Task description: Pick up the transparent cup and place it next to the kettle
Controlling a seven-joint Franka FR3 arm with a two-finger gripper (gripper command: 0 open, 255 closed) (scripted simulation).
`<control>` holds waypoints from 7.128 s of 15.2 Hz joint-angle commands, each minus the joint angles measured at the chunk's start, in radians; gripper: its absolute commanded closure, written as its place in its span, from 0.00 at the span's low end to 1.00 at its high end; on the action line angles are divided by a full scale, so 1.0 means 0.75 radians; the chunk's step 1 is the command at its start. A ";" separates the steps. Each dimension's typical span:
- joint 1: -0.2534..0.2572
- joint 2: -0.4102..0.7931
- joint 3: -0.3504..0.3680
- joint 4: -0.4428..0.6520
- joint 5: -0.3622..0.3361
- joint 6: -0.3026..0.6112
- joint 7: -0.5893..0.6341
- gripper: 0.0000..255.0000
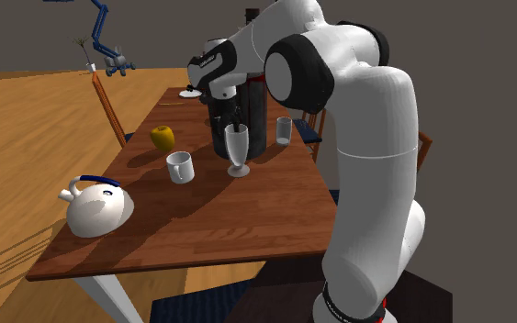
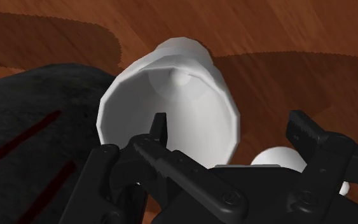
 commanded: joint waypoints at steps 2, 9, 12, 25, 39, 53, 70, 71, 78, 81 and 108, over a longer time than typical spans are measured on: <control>0.001 0.011 0.002 -0.029 0.002 0.041 0.001 0.00; 0.001 0.011 0.002 -0.029 0.002 0.040 0.001 0.00; 0.001 0.011 0.002 -0.029 0.002 0.040 0.001 1.00; 0.002 -0.013 0.000 0.028 -0.003 -0.040 0.003 1.00; -0.001 -0.042 -0.004 0.239 -0.010 -0.280 0.003 1.00; -0.014 -0.002 -0.008 0.549 -0.002 -0.550 -0.005 1.00; -0.009 0.132 0.003 1.027 0.024 -0.896 0.037 1.00; 0.018 0.109 0.010 0.992 0.019 -0.884 0.067 1.00; 0.184 0.021 0.072 0.865 -0.007 -0.846 0.278 1.00; 0.249 0.015 0.099 0.857 -0.012 -0.846 0.368 1.00; 0.553 0.050 0.222 0.669 -0.026 -0.624 0.784 1.00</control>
